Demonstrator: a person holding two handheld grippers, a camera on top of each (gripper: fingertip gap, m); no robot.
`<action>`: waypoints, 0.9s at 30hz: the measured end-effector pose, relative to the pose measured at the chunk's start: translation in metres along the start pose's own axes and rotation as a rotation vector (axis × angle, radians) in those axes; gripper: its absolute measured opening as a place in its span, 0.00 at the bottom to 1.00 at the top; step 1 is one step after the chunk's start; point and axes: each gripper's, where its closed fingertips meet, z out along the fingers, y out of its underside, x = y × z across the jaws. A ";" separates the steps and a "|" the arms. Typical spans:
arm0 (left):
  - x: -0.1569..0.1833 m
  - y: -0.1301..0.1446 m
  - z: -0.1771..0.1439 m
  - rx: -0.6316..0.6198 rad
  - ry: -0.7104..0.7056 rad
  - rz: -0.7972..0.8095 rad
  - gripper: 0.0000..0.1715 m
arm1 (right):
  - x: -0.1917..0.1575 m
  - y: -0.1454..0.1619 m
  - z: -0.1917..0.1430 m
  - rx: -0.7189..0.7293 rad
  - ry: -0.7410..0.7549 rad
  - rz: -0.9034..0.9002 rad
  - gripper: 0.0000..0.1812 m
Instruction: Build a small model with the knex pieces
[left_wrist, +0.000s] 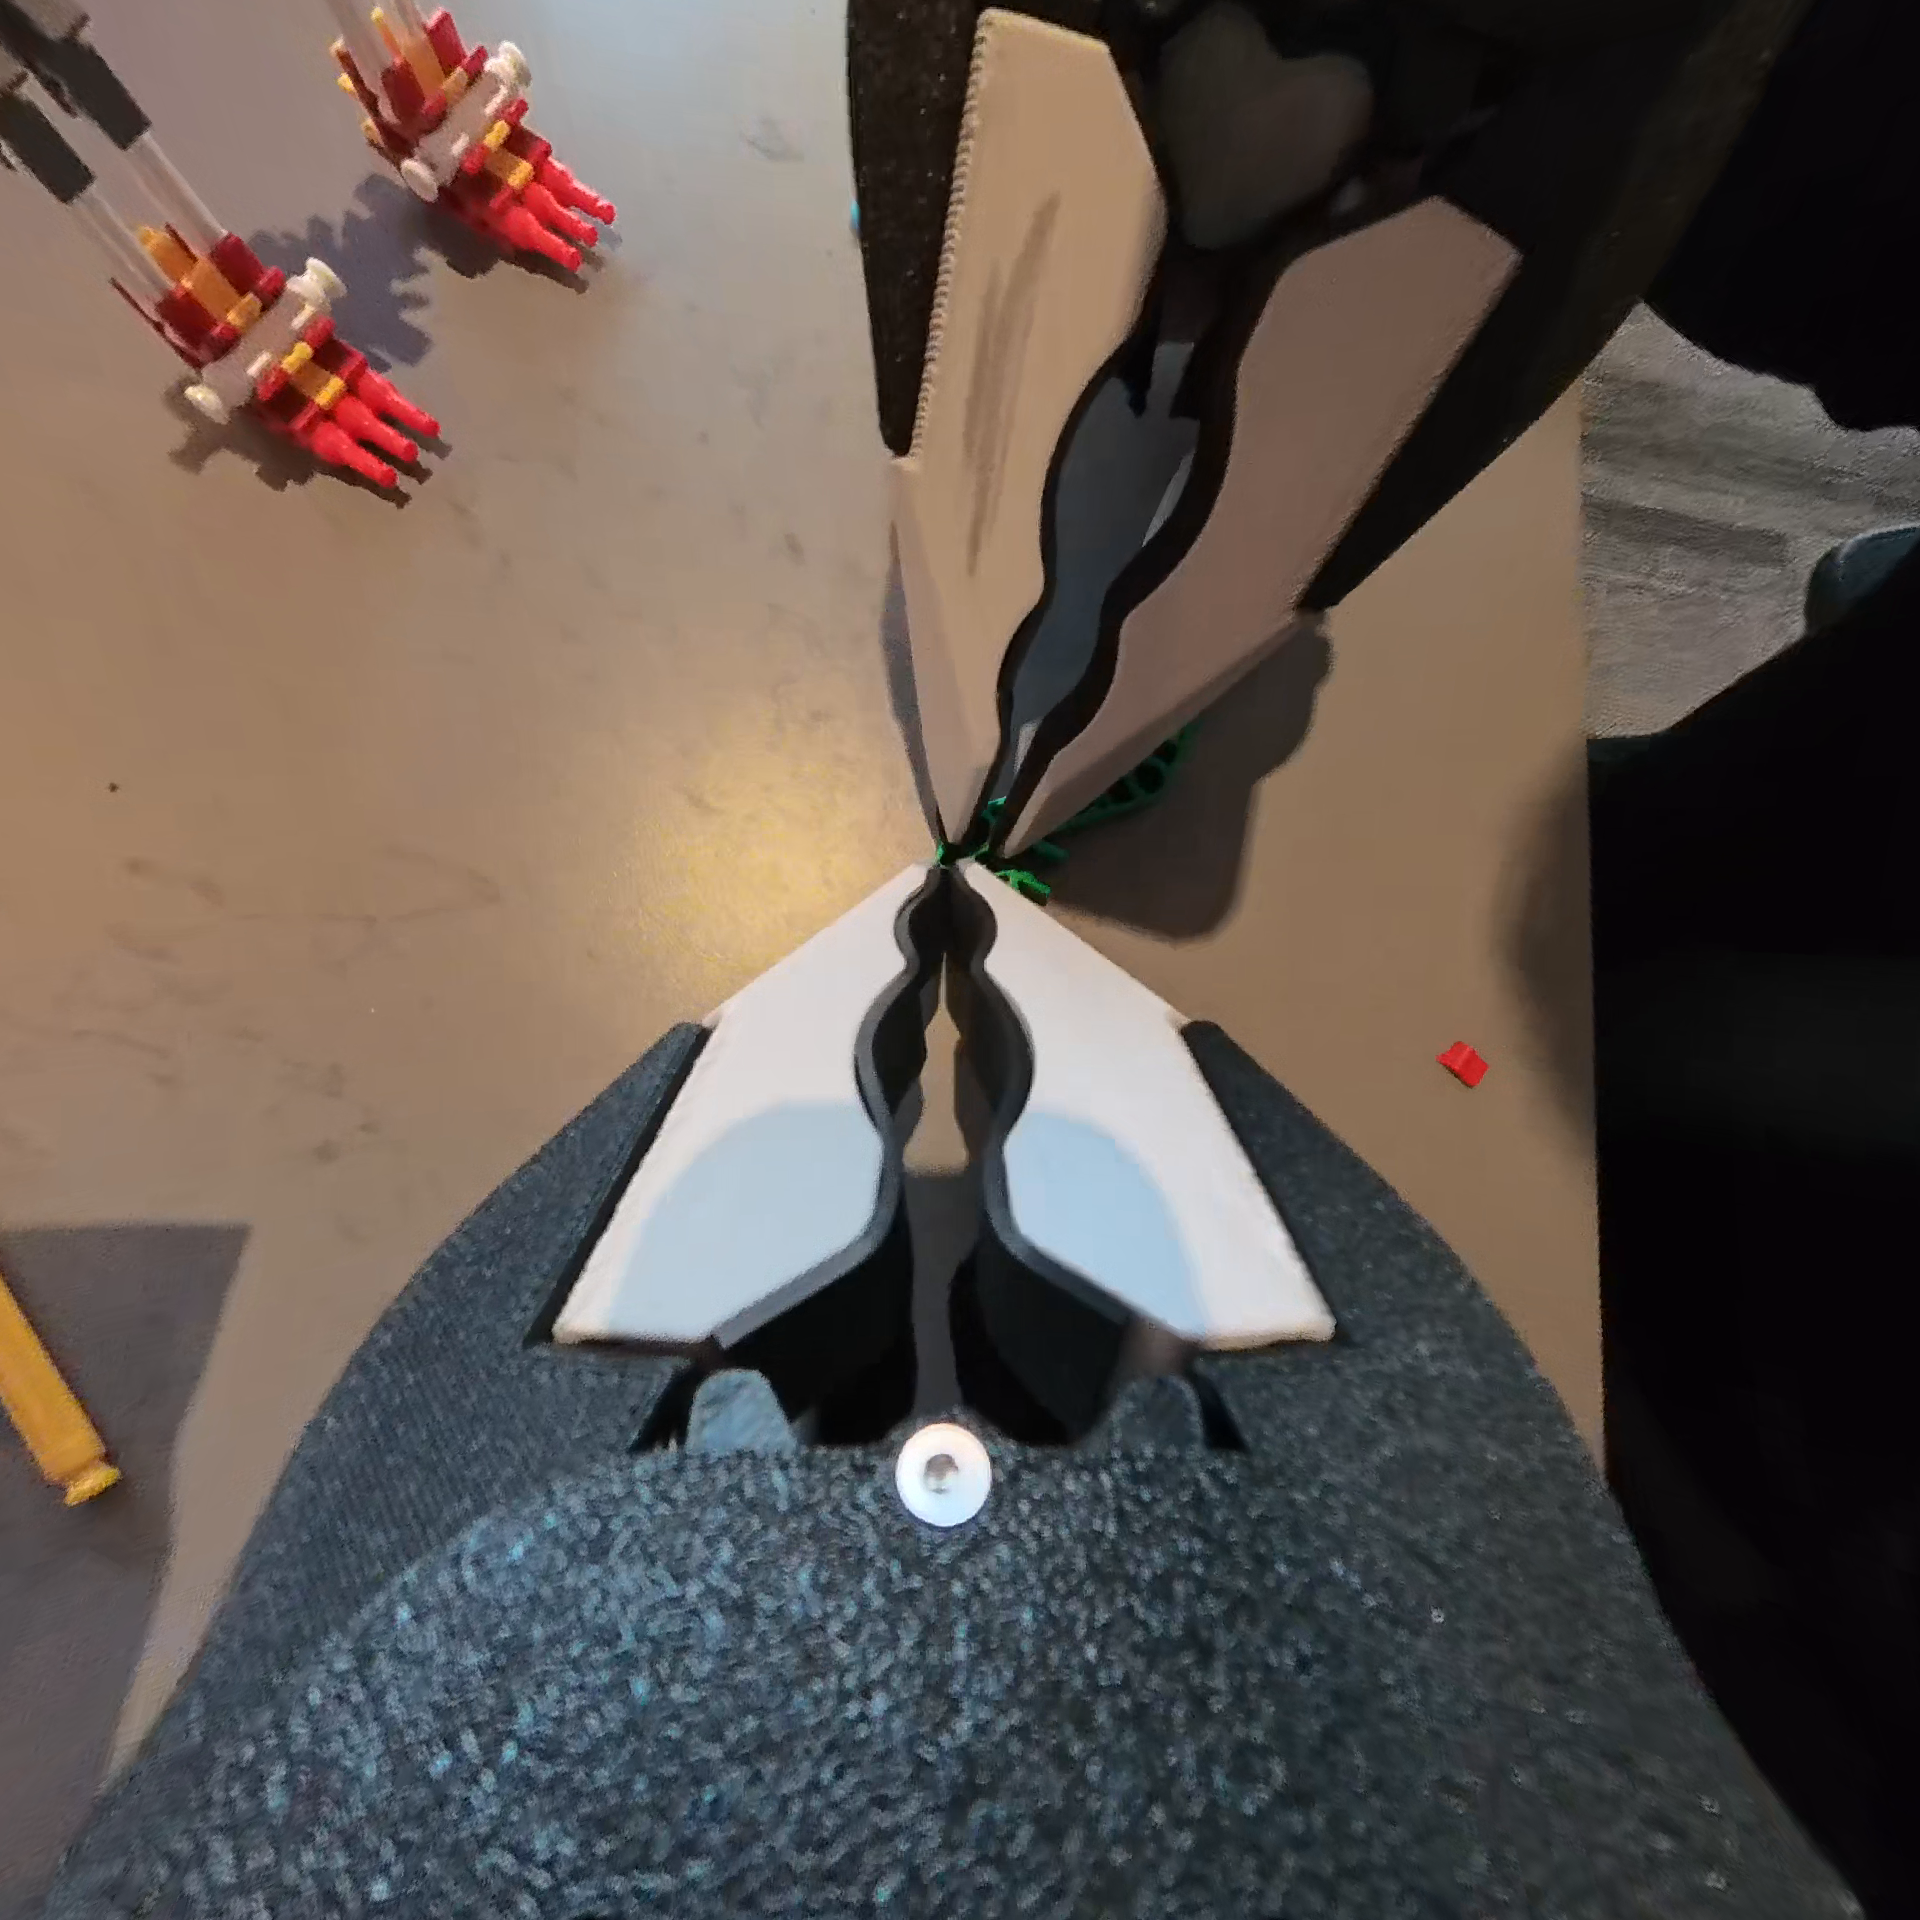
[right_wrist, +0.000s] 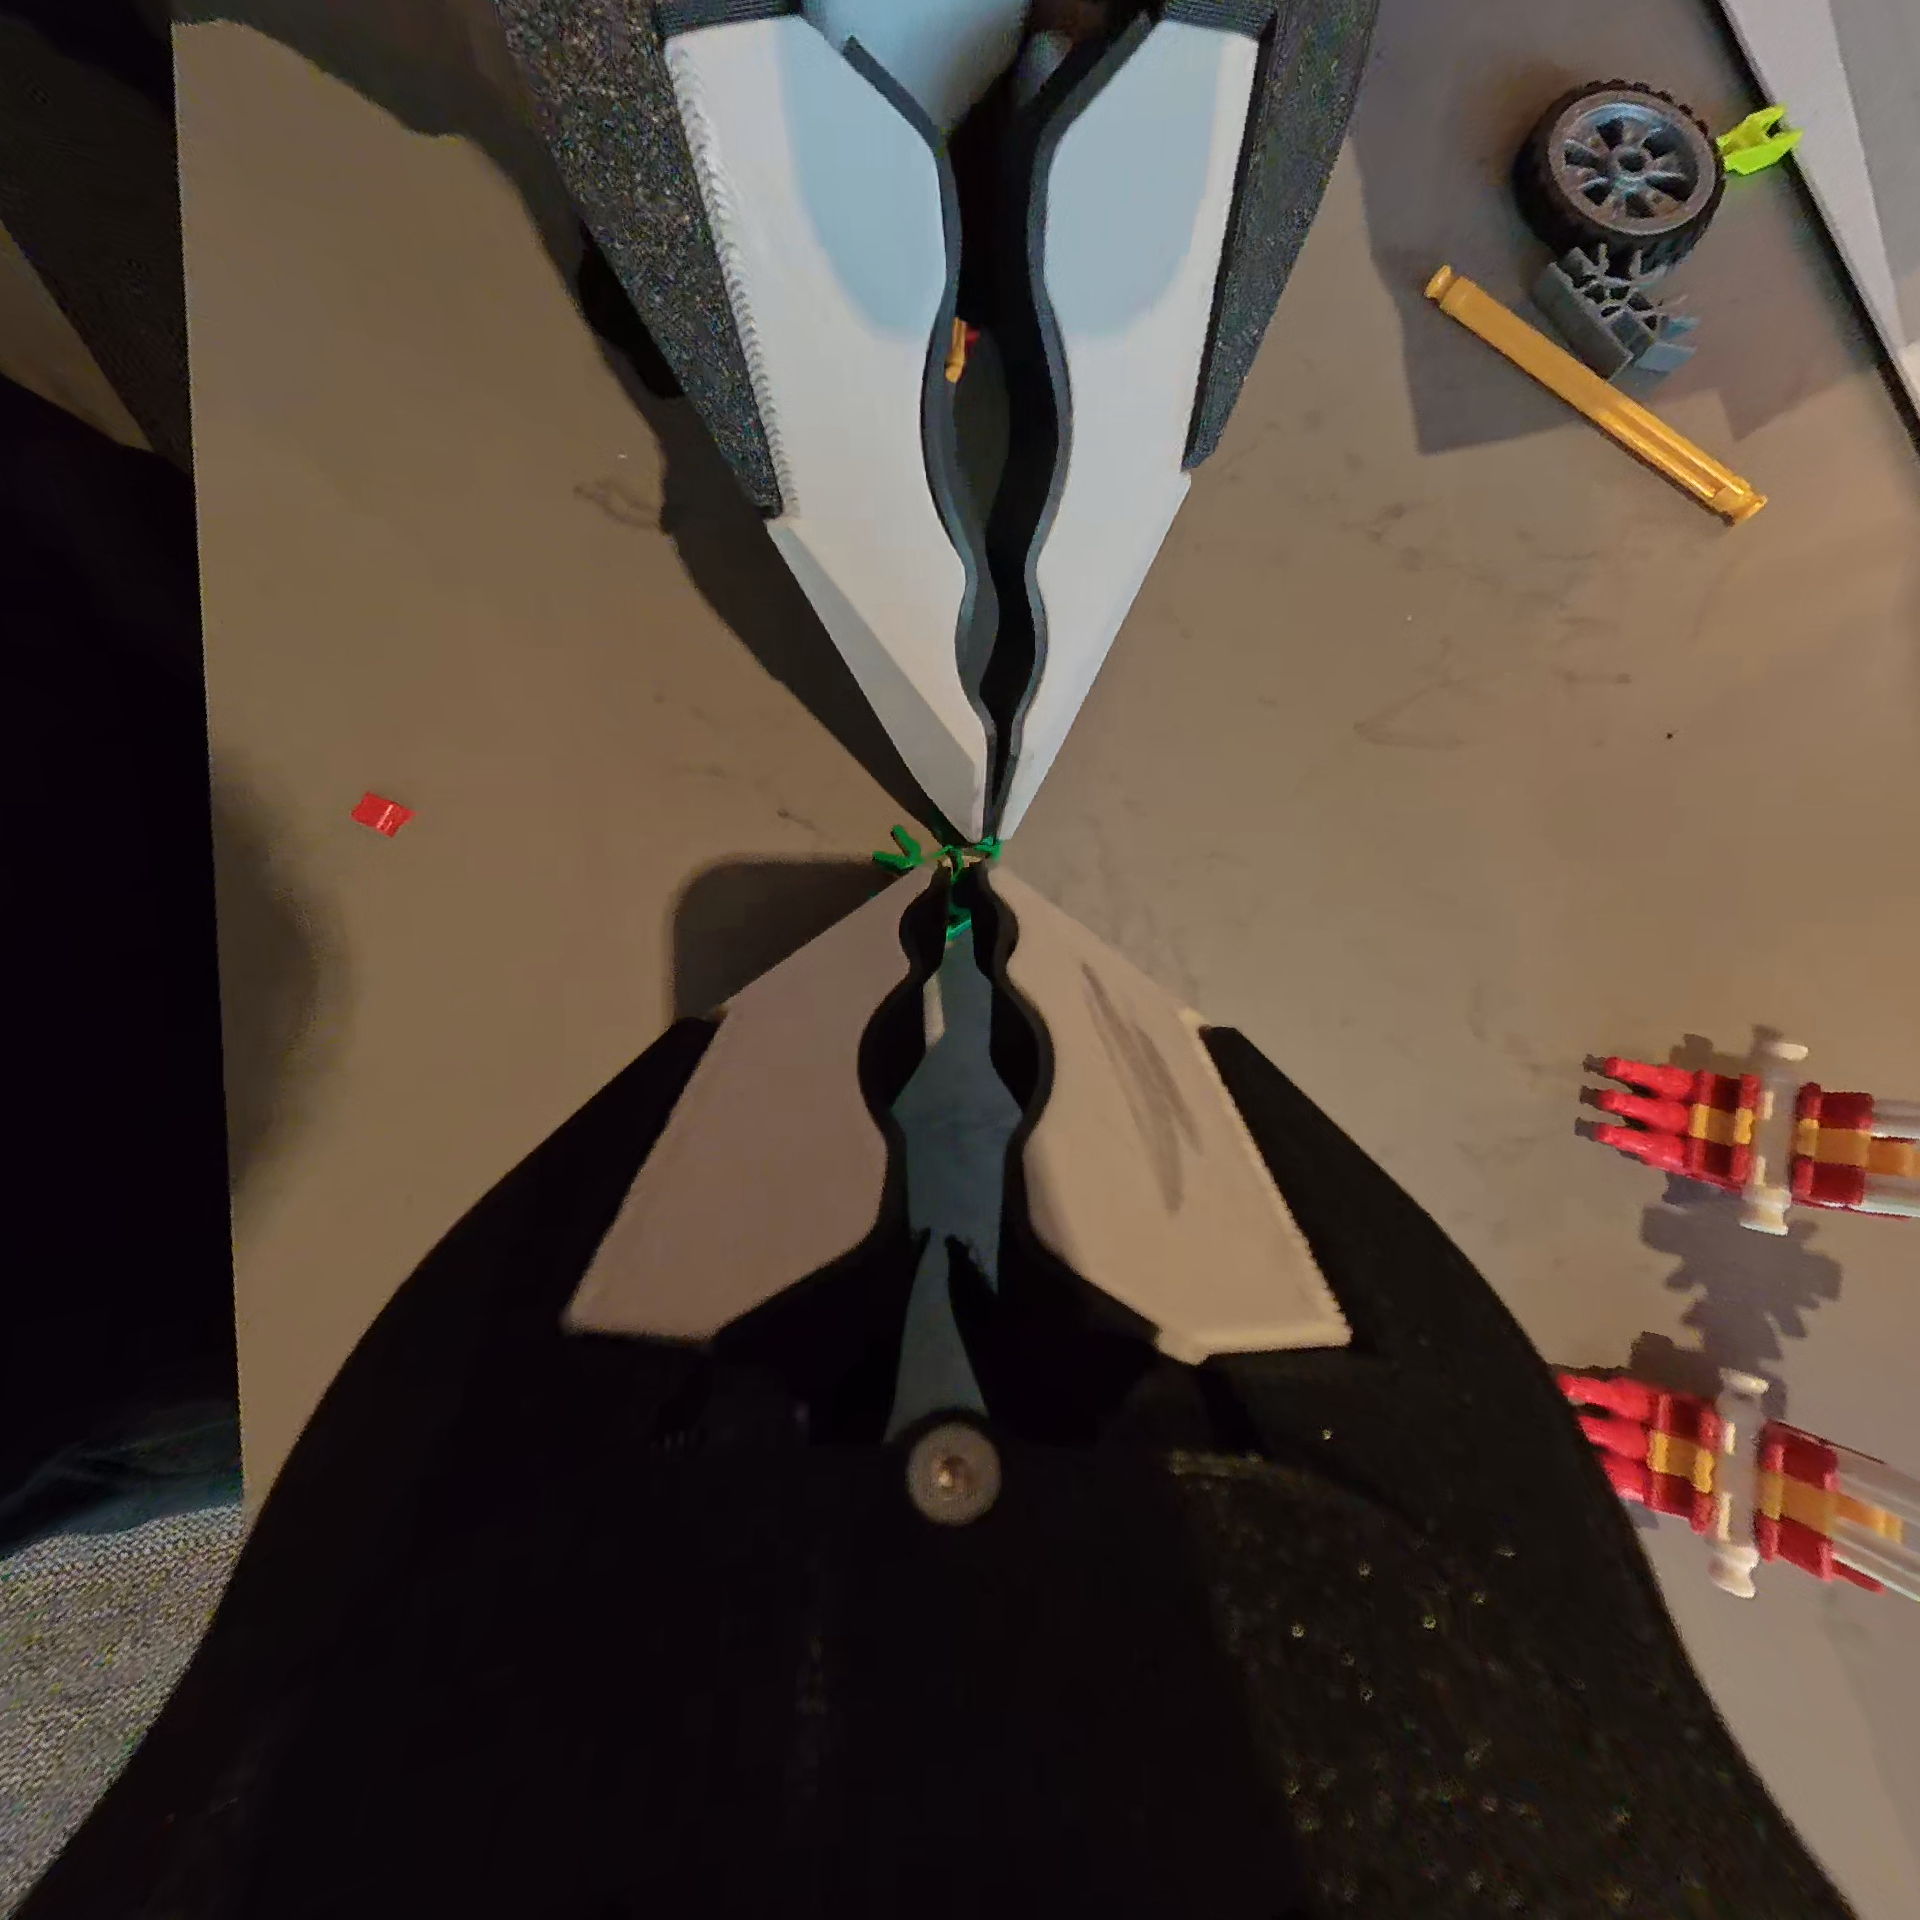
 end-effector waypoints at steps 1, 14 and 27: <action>0.000 0.000 0.000 0.013 0.010 -0.017 0.00 | 0.000 0.000 0.000 -0.003 -0.002 -0.001 0.02; -0.002 -0.005 -0.010 0.076 -0.007 -0.031 0.02 | 0.003 0.001 -0.003 -0.001 0.003 0.023 0.03; -0.047 0.098 -0.151 -0.037 -0.483 -0.134 0.08 | -0.011 0.005 -0.006 -0.025 0.018 -0.005 0.11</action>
